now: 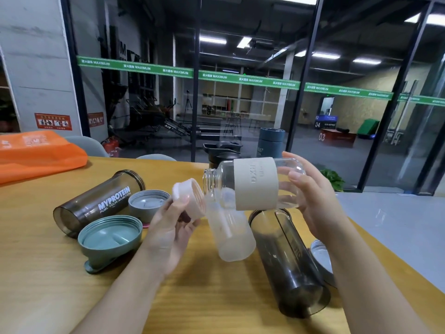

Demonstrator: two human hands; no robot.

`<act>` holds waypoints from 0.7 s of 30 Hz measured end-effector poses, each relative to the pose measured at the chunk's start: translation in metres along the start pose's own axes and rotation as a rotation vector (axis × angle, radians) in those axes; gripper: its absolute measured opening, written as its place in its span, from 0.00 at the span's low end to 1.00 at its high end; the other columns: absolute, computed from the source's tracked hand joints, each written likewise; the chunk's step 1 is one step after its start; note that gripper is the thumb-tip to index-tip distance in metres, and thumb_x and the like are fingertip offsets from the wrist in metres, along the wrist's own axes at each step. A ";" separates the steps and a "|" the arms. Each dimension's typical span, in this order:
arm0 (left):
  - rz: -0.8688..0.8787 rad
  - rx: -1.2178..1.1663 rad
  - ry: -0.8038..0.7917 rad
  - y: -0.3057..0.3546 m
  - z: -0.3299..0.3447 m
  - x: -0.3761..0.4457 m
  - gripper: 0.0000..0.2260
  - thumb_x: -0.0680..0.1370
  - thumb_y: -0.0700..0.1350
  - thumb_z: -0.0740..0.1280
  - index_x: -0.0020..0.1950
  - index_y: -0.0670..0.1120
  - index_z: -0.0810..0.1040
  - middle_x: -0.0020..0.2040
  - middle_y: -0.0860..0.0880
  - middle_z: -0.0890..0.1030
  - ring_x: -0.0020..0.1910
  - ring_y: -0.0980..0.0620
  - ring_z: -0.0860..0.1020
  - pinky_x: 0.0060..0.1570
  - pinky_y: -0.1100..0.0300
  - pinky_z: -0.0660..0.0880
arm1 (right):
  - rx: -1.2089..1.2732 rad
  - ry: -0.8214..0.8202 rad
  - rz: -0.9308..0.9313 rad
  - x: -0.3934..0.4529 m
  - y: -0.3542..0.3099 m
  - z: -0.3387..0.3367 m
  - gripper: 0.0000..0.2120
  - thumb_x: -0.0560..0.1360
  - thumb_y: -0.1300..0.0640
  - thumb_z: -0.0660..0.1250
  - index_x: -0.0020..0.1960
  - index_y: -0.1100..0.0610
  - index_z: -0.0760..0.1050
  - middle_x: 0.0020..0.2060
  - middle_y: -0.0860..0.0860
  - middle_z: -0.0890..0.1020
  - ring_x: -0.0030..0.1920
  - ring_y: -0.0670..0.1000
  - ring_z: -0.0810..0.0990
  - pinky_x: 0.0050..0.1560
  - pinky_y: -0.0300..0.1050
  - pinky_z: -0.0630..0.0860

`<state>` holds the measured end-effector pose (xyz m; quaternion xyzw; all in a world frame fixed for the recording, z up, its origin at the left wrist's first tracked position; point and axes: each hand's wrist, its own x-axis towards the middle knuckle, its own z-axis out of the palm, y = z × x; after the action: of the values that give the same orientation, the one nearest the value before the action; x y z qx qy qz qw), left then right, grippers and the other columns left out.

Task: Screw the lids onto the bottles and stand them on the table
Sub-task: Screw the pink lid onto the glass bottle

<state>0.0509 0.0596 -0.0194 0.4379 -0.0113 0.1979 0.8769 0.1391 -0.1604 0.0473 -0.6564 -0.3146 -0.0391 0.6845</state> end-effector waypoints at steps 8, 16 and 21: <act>0.053 0.087 -0.057 -0.001 0.006 -0.001 0.46 0.52 0.56 0.82 0.67 0.44 0.73 0.49 0.46 0.83 0.43 0.53 0.82 0.38 0.61 0.79 | -0.033 -0.007 -0.034 -0.004 0.009 -0.001 0.26 0.61 0.39 0.65 0.59 0.40 0.73 0.56 0.50 0.81 0.48 0.47 0.83 0.42 0.44 0.76; 0.028 0.285 -0.040 -0.001 0.006 -0.005 0.35 0.58 0.57 0.73 0.63 0.45 0.75 0.41 0.47 0.83 0.36 0.53 0.80 0.35 0.61 0.78 | 0.006 -0.056 -0.032 -0.006 0.022 -0.001 0.28 0.59 0.42 0.65 0.60 0.43 0.73 0.57 0.53 0.79 0.46 0.48 0.82 0.43 0.44 0.75; 0.003 0.345 -0.052 -0.004 0.005 -0.007 0.35 0.60 0.62 0.70 0.60 0.41 0.76 0.40 0.39 0.74 0.29 0.49 0.74 0.26 0.62 0.71 | 0.095 -0.112 -0.090 -0.013 0.025 -0.001 0.26 0.59 0.49 0.64 0.58 0.48 0.73 0.49 0.51 0.78 0.42 0.45 0.81 0.37 0.36 0.76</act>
<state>0.0466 0.0513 -0.0204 0.5867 -0.0006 0.1870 0.7879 0.1408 -0.1622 0.0195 -0.6097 -0.3831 -0.0181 0.6937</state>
